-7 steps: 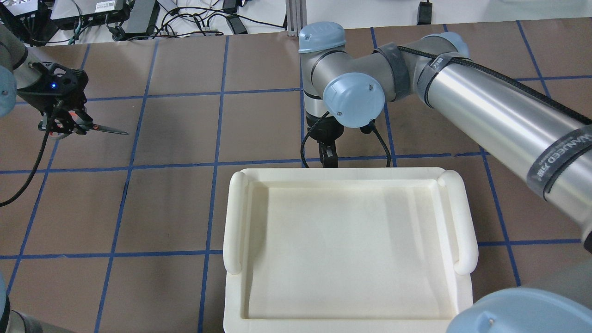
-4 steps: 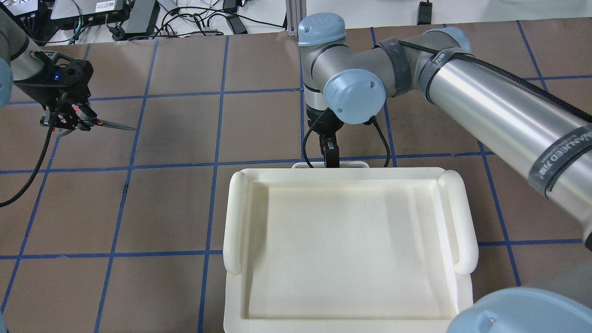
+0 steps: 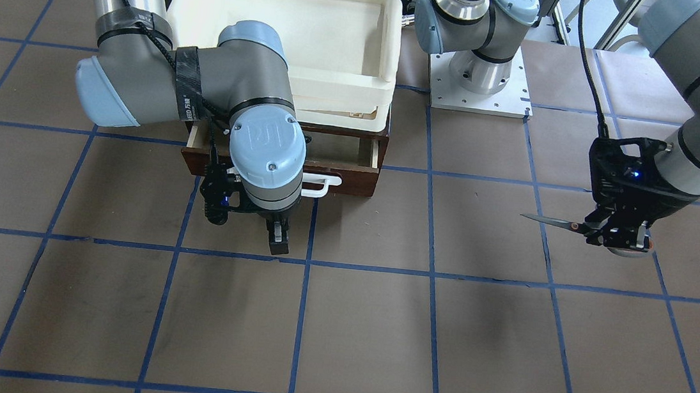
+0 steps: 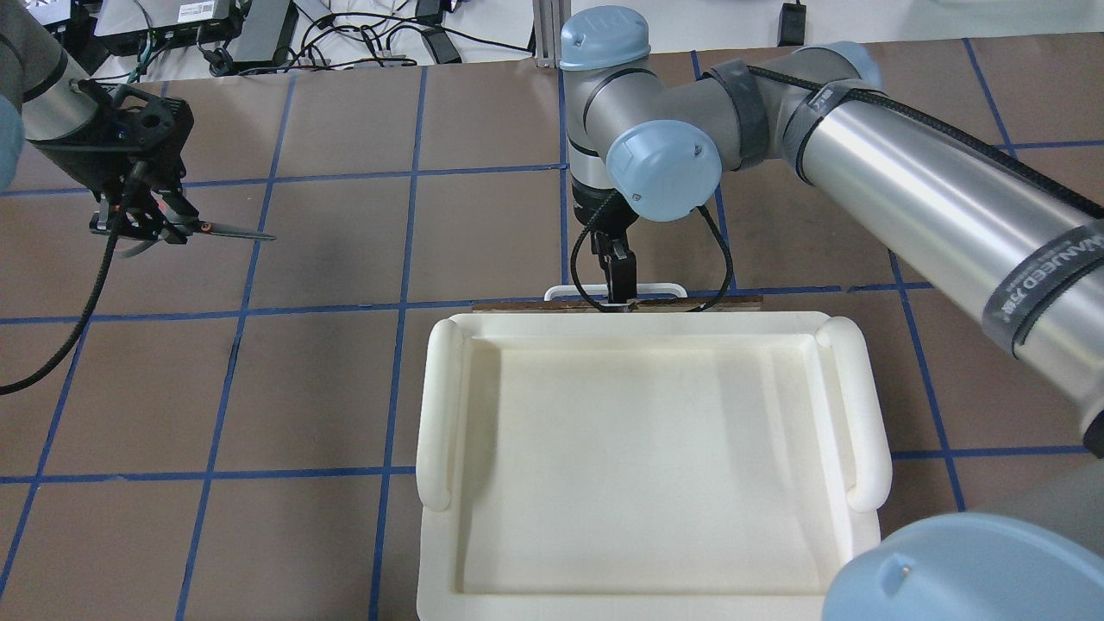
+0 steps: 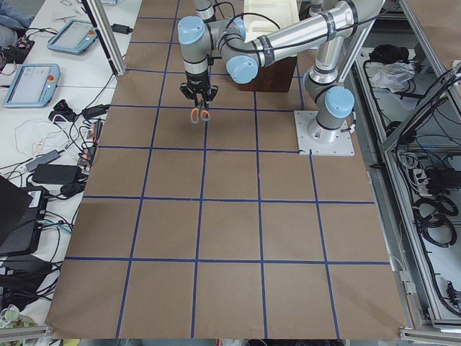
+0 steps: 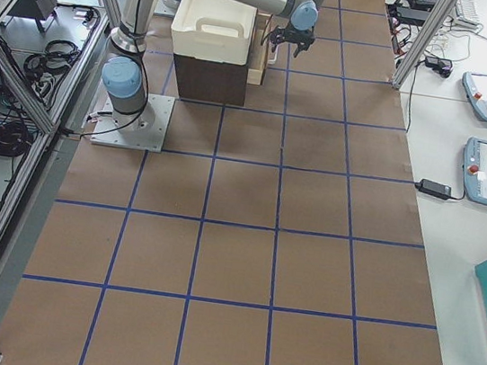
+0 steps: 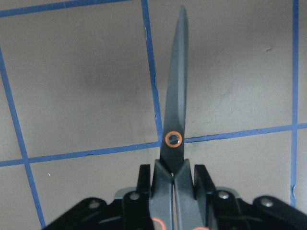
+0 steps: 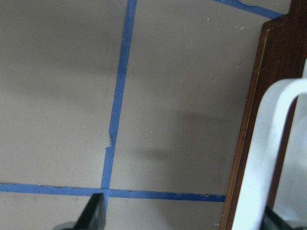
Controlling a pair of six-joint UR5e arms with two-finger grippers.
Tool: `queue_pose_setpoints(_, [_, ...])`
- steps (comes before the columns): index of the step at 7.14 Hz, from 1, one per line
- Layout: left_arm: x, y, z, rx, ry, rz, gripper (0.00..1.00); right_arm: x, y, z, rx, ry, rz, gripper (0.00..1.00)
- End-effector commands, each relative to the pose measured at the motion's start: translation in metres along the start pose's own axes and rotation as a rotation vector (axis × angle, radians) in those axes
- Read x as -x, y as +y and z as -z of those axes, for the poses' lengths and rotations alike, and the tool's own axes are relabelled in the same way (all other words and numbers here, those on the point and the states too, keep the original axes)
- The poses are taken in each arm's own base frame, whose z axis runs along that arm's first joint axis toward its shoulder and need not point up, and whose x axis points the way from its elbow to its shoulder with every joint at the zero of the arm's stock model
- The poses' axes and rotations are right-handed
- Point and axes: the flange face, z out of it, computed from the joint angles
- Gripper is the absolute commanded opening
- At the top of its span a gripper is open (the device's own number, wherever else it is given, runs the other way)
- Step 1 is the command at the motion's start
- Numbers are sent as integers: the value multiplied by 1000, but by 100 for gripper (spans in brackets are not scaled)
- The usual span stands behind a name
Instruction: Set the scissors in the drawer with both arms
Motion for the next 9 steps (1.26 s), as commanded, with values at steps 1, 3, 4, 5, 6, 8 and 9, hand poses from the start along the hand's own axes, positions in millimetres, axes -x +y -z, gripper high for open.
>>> queue_pose_setpoints(1, [-9,-40,18,-1,-3,10,0,15,-1,4,2,-36,10,100])
queue_pose_setpoints(3, [-17,-58,28,-6,-5,23,0,27,-1,7,-4,-47,9,100])
queue_pose_setpoints(4, [-17,-58,29,-6,-5,23,0,27,-4,9,-15,-50,6,100])
queue_pose_setpoints(5, [-18,-59,30,-6,-7,23,0,29,-4,13,-14,-59,4,100])
queue_pose_setpoints(6, [-17,-61,30,-16,-10,21,0,34,-9,24,-20,-81,-1,100])
queue_pose_setpoints(8, [-20,-69,34,-16,-13,27,0,42,-14,26,-23,-89,12,100])
queue_pose_setpoints(9, [-22,-78,36,-18,-12,36,0,48,-17,30,-22,-100,19,100])
